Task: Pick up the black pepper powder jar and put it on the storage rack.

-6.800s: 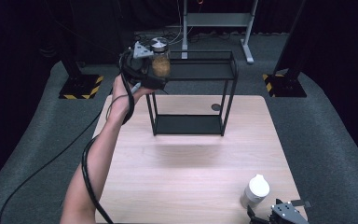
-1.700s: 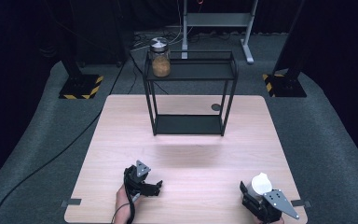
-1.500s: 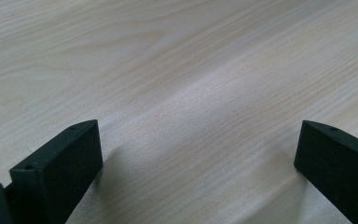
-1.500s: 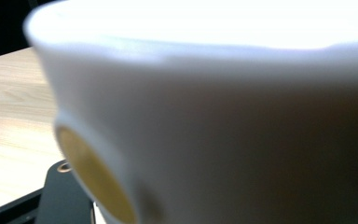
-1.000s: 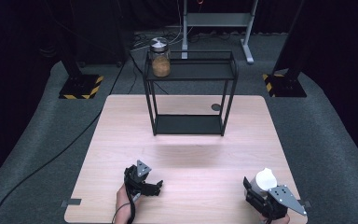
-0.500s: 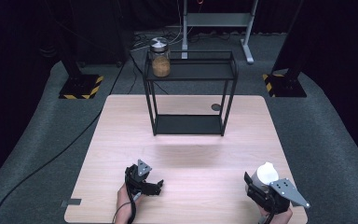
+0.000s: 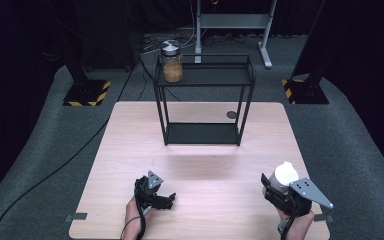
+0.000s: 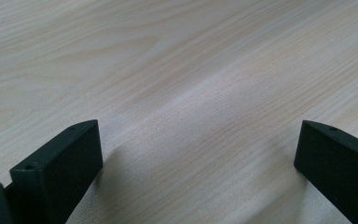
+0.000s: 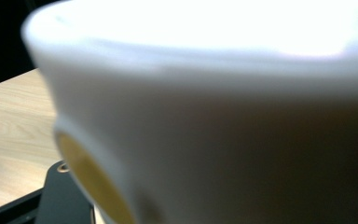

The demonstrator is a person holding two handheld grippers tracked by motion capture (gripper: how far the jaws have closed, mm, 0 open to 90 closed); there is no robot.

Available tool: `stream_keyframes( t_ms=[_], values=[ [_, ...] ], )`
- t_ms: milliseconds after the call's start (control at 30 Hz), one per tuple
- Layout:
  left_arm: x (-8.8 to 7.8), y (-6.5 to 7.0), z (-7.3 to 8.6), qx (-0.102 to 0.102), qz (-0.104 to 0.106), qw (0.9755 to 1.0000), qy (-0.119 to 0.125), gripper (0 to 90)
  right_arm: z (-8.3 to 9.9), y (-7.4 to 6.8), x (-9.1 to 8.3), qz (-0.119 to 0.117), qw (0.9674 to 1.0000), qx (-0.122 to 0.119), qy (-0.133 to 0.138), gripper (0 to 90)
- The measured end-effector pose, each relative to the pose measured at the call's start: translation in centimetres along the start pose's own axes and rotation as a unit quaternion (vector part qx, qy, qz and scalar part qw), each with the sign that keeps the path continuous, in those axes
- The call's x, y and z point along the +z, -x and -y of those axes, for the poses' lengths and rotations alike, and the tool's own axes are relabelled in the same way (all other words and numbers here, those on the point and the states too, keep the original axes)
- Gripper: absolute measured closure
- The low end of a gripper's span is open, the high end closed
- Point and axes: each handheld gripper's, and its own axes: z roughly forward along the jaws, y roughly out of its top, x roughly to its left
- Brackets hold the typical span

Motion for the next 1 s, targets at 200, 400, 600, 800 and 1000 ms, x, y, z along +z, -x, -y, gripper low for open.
stream_keyframes(
  t_ms=[200, 400, 600, 800, 1000],
  values=[
    [0.0, 0.0, 0.0, 0.000, -0.001, 1.0000, 0.000, 0.2, -1.5, -0.2, 0.4, 0.000, 0.9999, -0.009, 0.007, 30.2],
    [0.0, 0.1, 0.0, 0.001, 0.000, 1.0000, 0.001, 0.3, -2.8, 0.0, 1.0, -0.006, 0.9997, -0.014, 0.019, 30.2],
    [0.0, 0.2, 0.0, 0.003, -0.002, 1.0000, 0.001, 0.2, -4.3, 0.4, 2.2, -0.015, 0.9995, -0.019, 0.020, 30.2],
    [-0.1, 0.2, 0.1, 0.006, -0.004, 1.0000, 0.002, 0.2, -5.6, 0.7, 3.2, -0.020, 0.9994, -0.022, 0.020, 30.2],
    [-0.1, 0.3, 0.1, 0.008, -0.006, 0.9999, 0.003, 0.2, -6.6, 0.8, 3.8, -0.024, 0.9991, -0.026, 0.022, 30.2]
  ],
)
